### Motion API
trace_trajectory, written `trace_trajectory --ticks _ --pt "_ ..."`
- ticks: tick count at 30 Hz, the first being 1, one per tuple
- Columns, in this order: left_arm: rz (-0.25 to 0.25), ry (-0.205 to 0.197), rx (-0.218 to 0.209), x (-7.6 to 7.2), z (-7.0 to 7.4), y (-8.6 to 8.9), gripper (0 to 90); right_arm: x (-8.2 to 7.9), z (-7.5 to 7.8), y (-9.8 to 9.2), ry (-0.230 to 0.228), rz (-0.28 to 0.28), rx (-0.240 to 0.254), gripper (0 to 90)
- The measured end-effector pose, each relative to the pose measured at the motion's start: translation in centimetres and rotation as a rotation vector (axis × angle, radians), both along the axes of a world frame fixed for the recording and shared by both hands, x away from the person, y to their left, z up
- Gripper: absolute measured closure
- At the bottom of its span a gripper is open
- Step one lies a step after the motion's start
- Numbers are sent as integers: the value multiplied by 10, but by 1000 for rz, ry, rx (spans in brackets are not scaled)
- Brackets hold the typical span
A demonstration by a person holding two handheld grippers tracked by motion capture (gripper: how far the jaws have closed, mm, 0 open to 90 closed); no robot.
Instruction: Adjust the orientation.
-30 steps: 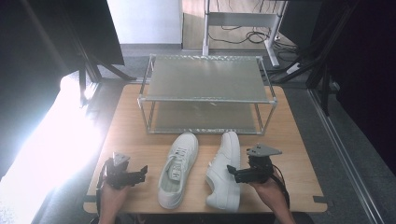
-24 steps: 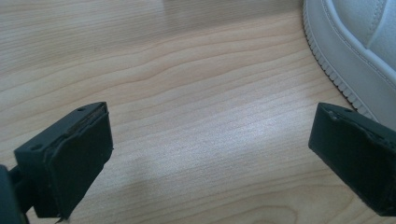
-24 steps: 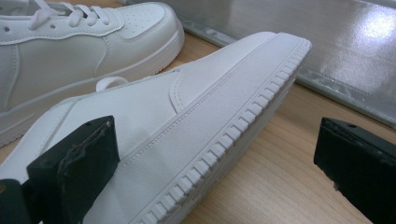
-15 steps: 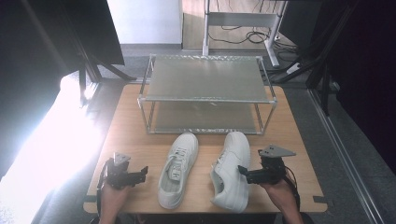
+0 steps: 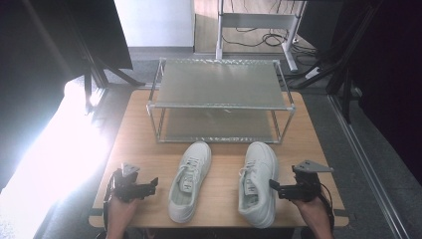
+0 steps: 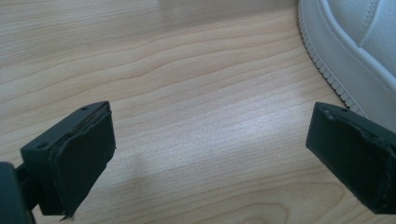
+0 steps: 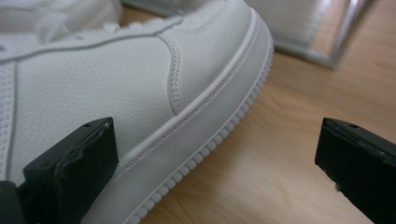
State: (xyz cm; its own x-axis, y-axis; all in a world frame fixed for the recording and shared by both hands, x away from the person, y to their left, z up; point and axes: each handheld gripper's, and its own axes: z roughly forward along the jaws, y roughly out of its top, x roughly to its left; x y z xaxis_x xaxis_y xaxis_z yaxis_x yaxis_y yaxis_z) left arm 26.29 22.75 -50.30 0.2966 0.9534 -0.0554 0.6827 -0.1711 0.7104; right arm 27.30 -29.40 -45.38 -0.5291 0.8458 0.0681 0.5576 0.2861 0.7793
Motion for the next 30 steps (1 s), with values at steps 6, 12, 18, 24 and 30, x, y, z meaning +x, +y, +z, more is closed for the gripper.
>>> trace_trajectory --ticks 6,12,18,24,30 --pt "-14 -15 -10 -1 2 -4 19 1 -11 -26 26 -83 -59 66" --pt "-15 -41 -26 -2 2 -2 13 4 -15 -31 49 -78 6 62" --pt "-17 -41 -46 -3 3 -1 7 4 -20 -35 52 -76 3 64" --pt "-17 -28 -55 -7 8 -3 17 1 -18 -38 35 -87 17 65" --pt "-22 -36 -61 -12 15 -3 27 -4 -12 -41 23 -108 50 65"
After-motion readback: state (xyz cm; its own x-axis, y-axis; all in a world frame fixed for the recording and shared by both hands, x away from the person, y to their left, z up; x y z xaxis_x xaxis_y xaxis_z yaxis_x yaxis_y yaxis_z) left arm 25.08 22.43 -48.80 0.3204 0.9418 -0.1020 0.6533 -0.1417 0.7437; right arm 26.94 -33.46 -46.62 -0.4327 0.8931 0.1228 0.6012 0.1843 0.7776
